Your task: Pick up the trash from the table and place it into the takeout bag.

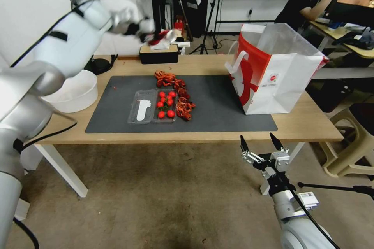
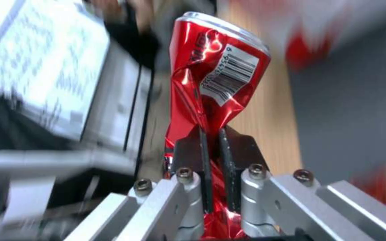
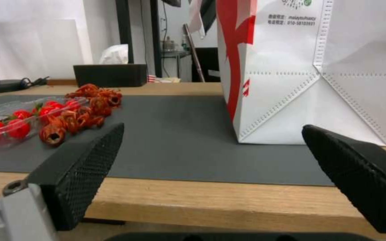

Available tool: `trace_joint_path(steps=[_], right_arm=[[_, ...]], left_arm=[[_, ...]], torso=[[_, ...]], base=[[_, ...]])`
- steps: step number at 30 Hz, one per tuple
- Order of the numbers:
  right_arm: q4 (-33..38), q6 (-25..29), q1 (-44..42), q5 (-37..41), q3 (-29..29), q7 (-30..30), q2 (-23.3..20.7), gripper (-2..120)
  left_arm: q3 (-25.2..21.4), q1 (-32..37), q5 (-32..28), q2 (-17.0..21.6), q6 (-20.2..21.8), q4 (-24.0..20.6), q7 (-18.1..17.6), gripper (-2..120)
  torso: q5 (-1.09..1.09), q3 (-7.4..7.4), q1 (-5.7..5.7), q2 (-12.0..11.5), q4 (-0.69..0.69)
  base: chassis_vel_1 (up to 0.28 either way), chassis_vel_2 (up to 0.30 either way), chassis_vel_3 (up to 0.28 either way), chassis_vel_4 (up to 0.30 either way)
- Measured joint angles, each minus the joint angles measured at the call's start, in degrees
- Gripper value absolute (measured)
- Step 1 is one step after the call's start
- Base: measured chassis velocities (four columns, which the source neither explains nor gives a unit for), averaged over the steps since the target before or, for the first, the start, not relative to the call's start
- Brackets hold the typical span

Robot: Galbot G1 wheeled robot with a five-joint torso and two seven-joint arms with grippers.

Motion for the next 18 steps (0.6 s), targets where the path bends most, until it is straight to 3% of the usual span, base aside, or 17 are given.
trace_joint_path(steps=[2, 3, 4, 7, 8, 11, 12, 16, 18], right_arm=[[0.00, 0.00, -0.02, -0.02, 0.02, 0.00, 0.10, 100], [0.00, 0.00, -0.12, -0.08, 0.06, 0.00, 0.24, 100], [0.00, 0.00, -0.12, -0.08, 0.06, 0.00, 0.24, 100], [0.00, 0.09, -0.32, -0.13, 0.22, -0.02, 0.35, 100], [0.00, 0.09, -0.32, -0.13, 0.22, -0.02, 0.35, 100], [-0.03, 0.19, -0.23, -0.16, 0.25, -0.06, 0.53, 100], [-0.03, 0.19, -0.23, -0.16, 0.25, -0.06, 0.53, 100], [-0.12, 0.43, -0.15, -0.17, 0.52, -0.10, 0.93, 100], [-0.19, 0.58, -0.22, -0.18, 0.63, -0.12, 1.04, 100]], left_arm=[[1.28, -0.84, -5.60, -1.15, 2.45, -2.20, -1.14, 4], [2.50, -1.75, -11.17, -2.76, 4.86, -4.38, -3.31, 4], [2.50, -1.75, -11.17, -2.76, 4.86, -4.38, -3.31, 4], [5.19, -3.43, -20.07, -6.31, 7.34, -6.57, -9.46, 4], [5.19, -3.43, -20.07, -6.31, 7.34, -6.57, -9.46, 4], [8.27, -4.55, -26.38, -12.21, 7.83, -6.28, -15.36, 4], [8.27, -4.55, -26.38, -12.21, 7.83, -6.28, -15.36, 4], [11.11, -4.58, -31.11, -21.47, 7.40, -4.16, -20.74, 4], [11.38, -4.41, -31.30, -23.33, 7.30, -3.48, -21.44, 4]], torso=[[-0.01, 0.00, 0.00, 0.00, 0.01], [-0.01, 0.00, 0.00, 0.00, 0.00], [-0.01, 0.00, 0.00, 0.00, 0.00], [-0.02, 0.00, 0.00, 0.01, 0.01], [-0.02, 0.00, 0.00, 0.01, 0.01], [-0.03, 0.00, 0.00, 0.01, 0.04], [-0.03, 0.00, 0.00, 0.01, 0.04], [0.02, 0.00, 0.00, 0.01, -0.04], [0.03, -0.01, 0.00, 0.01, -0.05]], base=[[0.000, 0.000, 0.000, 0.000], [0.000, 0.000, 0.000, 0.000], [0.000, 0.000, 0.000, 0.000], [0.000, 0.000, 0.000, 0.000], [0.000, 0.000, 0.000, 0.000], [0.000, 0.000, 0.000, 0.000], [0.000, 0.000, 0.000, 0.000], [0.000, 0.000, 0.000, 0.000], [0.000, 0.000, 0.000, 0.000]])
